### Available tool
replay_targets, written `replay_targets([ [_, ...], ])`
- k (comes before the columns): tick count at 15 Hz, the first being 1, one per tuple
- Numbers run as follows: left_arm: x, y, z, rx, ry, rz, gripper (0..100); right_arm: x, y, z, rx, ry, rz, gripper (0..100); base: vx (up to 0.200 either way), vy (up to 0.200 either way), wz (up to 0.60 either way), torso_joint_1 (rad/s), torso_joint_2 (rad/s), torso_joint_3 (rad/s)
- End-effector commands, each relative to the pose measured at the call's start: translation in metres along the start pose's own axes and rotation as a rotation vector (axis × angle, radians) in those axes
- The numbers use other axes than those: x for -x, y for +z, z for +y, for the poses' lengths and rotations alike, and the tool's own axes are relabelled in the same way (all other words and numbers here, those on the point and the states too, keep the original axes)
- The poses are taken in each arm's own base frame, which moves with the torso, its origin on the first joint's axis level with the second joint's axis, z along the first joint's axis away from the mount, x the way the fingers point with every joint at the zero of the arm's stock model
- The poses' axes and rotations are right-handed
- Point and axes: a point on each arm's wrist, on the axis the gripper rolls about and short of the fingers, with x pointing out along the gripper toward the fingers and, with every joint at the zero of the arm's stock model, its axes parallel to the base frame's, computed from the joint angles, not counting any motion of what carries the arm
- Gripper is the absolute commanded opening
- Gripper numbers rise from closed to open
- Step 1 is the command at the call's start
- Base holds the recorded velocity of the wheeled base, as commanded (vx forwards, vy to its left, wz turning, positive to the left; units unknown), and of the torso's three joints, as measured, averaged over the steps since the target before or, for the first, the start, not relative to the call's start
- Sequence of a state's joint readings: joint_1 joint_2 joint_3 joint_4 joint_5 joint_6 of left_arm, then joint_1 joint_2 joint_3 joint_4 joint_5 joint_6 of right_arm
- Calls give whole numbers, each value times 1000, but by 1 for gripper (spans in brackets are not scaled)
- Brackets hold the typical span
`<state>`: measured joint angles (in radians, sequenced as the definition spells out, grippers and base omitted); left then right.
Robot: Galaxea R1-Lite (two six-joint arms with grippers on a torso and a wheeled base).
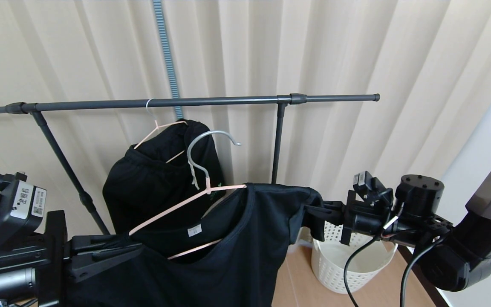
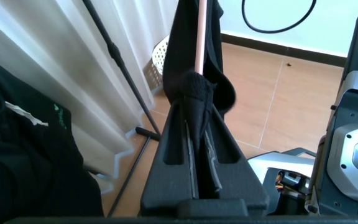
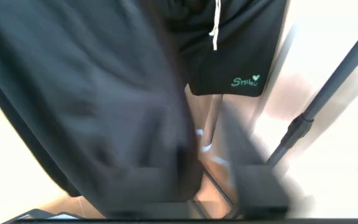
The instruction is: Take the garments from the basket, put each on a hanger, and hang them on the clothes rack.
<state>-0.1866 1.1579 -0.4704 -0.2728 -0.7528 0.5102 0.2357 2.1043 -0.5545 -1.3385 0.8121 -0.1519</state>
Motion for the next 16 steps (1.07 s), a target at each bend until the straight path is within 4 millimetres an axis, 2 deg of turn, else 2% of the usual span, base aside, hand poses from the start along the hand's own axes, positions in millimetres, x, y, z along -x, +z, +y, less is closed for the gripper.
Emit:
replay_targets([
  [1,2,-2,0,6,13,4,0,3,2,-5,8,-15,-9,0,0,0,0,0,0,0],
  [10,13,-3,0,4,69,-1,0,17,9,-36,23,-109,-37,0,0,0,0,0,0,0],
  [16,17,-7,-1,24,94,9,0,18,9,-39,1,-116,-19,0,0,0,0,0,0,0],
])
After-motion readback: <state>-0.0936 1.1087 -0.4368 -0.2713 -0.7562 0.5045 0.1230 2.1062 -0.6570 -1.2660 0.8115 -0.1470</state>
